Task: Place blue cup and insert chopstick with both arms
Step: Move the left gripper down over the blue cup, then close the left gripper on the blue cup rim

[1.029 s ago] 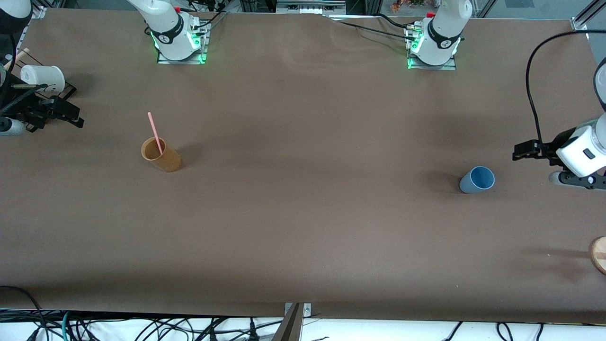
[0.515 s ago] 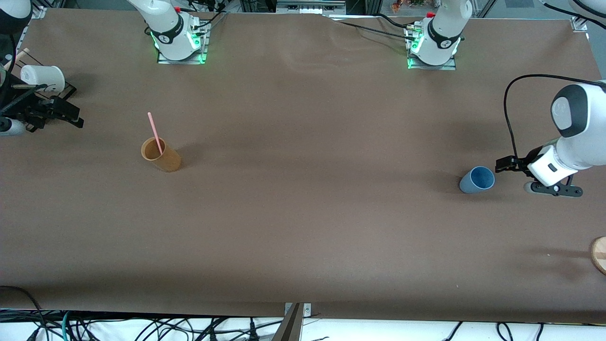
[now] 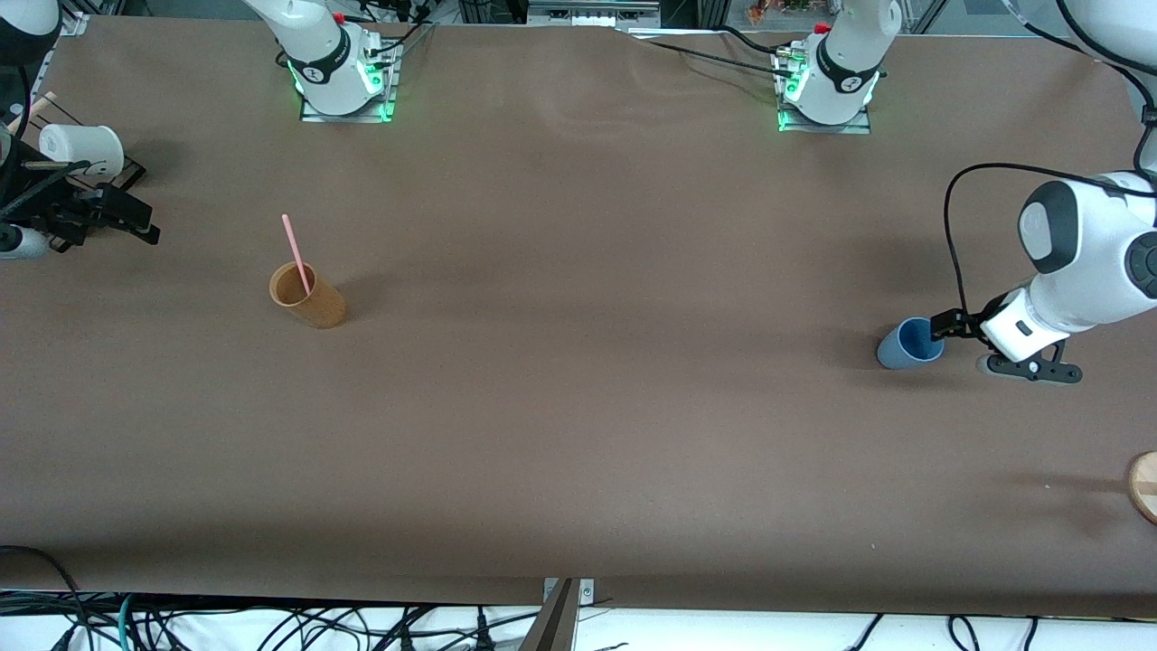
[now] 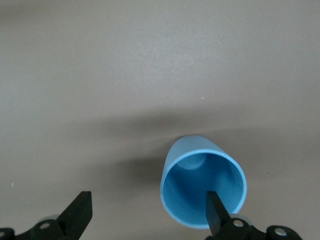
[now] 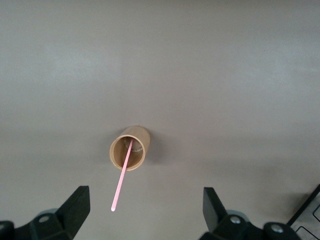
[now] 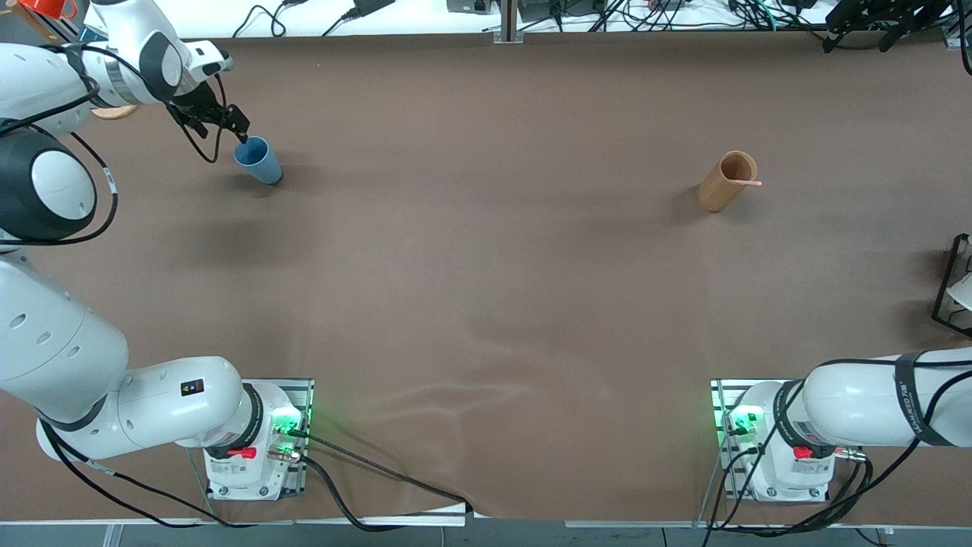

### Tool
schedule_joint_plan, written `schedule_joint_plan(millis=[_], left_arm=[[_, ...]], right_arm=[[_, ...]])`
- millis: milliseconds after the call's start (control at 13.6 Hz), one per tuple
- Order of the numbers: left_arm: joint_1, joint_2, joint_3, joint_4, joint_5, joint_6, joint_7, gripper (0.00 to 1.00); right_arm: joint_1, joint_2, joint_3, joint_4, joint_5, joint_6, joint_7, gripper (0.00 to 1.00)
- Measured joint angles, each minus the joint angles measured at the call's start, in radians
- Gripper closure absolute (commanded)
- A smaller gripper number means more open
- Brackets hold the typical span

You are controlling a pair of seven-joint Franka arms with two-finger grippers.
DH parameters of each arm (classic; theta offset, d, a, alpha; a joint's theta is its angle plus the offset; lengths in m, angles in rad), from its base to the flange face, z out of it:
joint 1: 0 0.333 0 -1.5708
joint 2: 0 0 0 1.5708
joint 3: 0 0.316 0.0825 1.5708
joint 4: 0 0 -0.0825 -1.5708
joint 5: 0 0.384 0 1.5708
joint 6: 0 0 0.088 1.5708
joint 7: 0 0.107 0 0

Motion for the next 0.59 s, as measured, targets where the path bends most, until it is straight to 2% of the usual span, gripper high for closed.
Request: schedule_joint_plan(millis=[588], left_arm=[[-0.001,0.047,-0.001,-0.018,0.000,0.052,0.005,0.00]], right_arm=[[0.000,0.000,0.000,0.000,0.000,0.000,0.000,0.00]])
